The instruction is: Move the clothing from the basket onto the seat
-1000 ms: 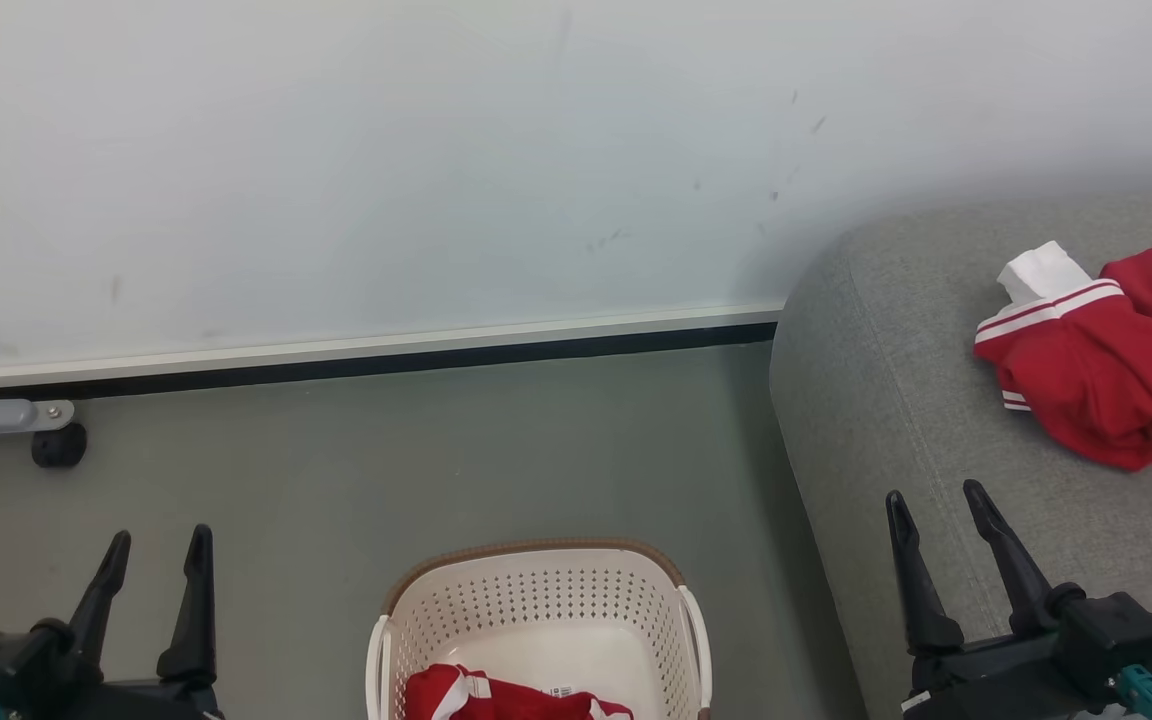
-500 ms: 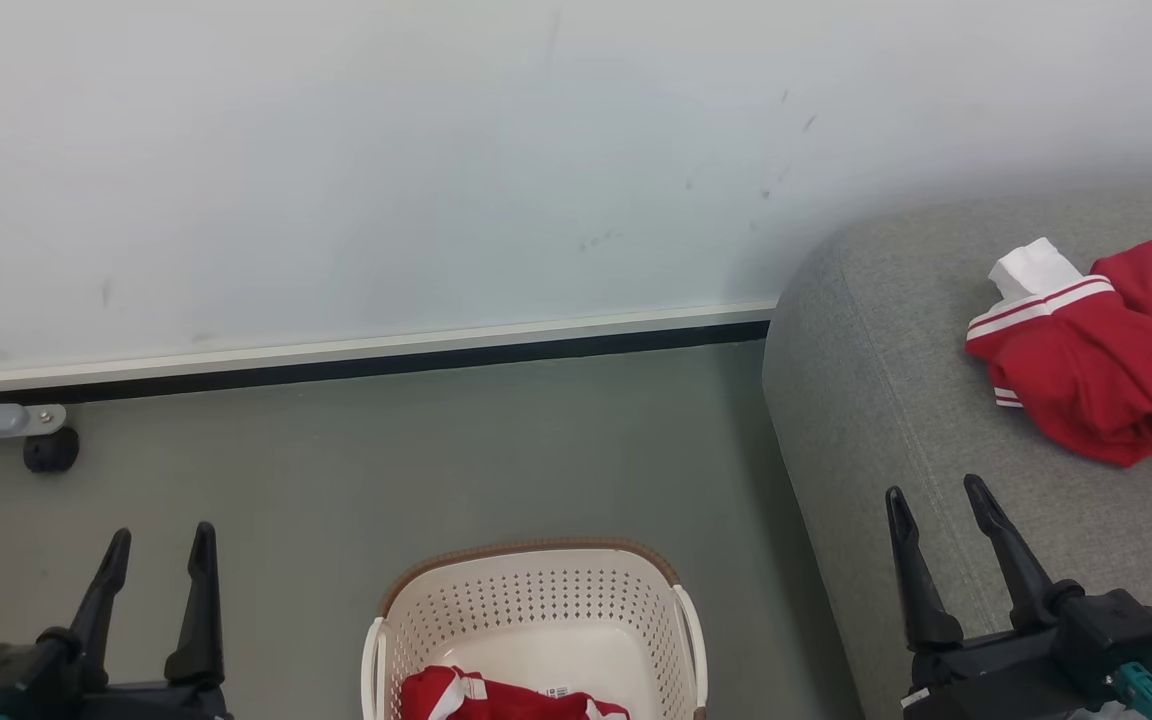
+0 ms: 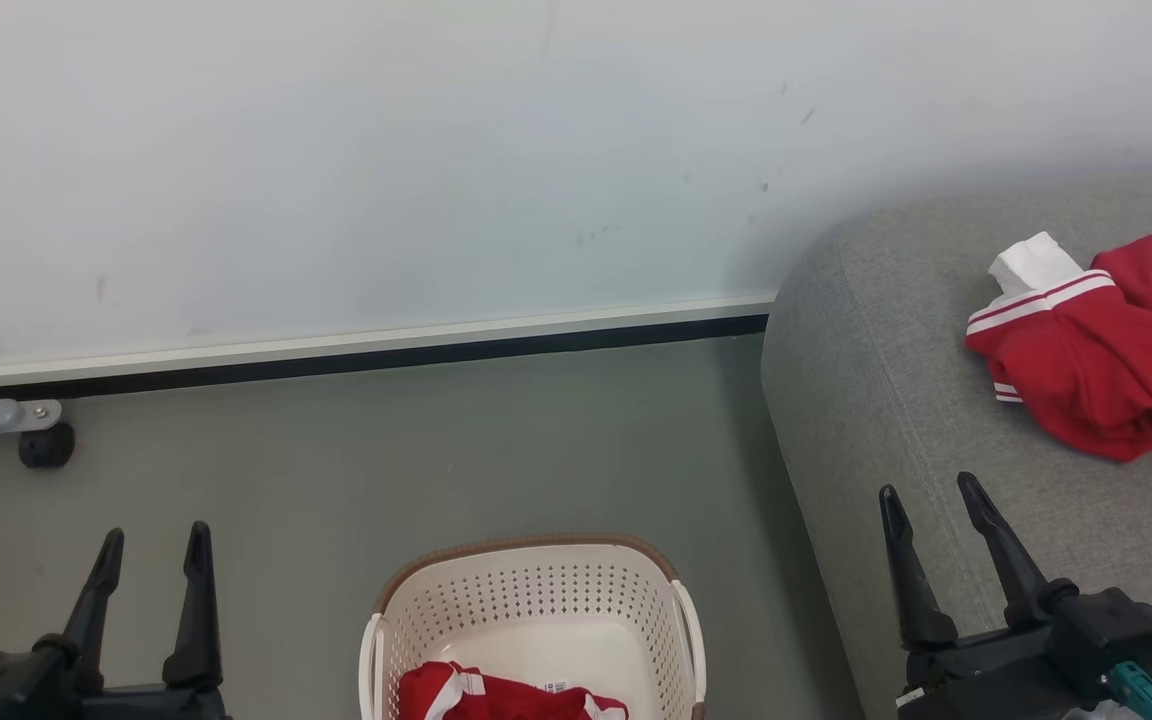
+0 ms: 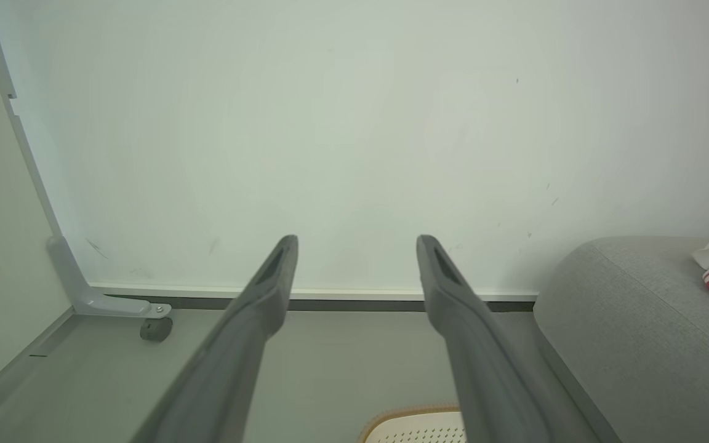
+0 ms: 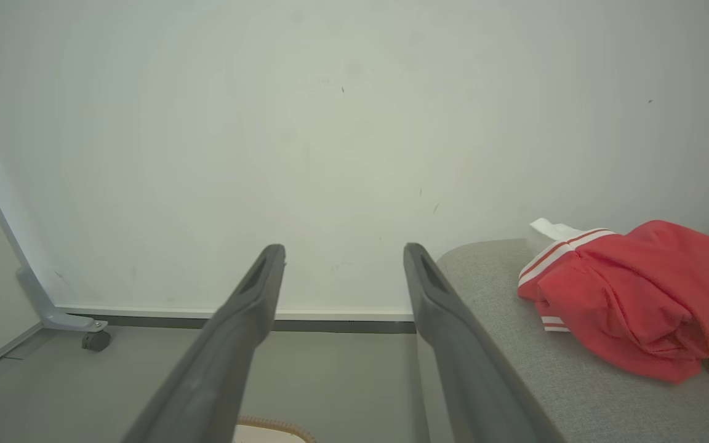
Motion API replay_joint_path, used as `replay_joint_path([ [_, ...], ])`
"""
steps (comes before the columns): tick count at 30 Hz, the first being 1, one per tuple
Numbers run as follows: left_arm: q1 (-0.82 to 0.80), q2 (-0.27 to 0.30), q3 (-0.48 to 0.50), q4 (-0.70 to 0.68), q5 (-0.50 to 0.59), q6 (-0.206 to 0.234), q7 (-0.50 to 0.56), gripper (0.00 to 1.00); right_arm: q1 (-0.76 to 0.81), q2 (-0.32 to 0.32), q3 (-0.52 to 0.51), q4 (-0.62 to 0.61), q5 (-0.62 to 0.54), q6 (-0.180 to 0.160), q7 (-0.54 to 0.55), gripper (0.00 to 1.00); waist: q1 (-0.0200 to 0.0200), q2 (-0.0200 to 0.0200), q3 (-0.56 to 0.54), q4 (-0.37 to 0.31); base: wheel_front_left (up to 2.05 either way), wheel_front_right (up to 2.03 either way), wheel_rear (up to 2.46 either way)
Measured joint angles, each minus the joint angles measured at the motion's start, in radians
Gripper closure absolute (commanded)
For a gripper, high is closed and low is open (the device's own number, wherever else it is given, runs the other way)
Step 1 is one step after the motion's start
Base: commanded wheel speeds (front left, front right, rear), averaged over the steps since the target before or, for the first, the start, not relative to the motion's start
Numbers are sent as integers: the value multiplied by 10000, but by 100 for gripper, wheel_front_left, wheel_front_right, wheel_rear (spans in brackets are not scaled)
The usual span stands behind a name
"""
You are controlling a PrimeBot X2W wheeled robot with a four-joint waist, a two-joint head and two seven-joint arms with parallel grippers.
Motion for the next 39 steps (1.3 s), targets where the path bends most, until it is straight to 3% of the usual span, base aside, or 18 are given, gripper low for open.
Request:
replay_joint_path([
  [9, 165, -10, 178, -307, 56, -29, 0, 0, -72, 157, 94, -105, -44, 4, -40, 0, 0, 0, 271, -92, 0, 0, 0],
  [19, 149, 132, 470, -573, 88, -382, -2, 0, -325, 466, 316, -339, -345, 2, -40, 0, 0, 0, 958, -296, 0, 0, 0],
  [39, -1501, 915, 44, 58, 222, -1816, 13, 0, -1341, 953, 453, -698, -911, -132, -67, 0, 2, 2, 3347, -1148, 0, 0, 0],
])
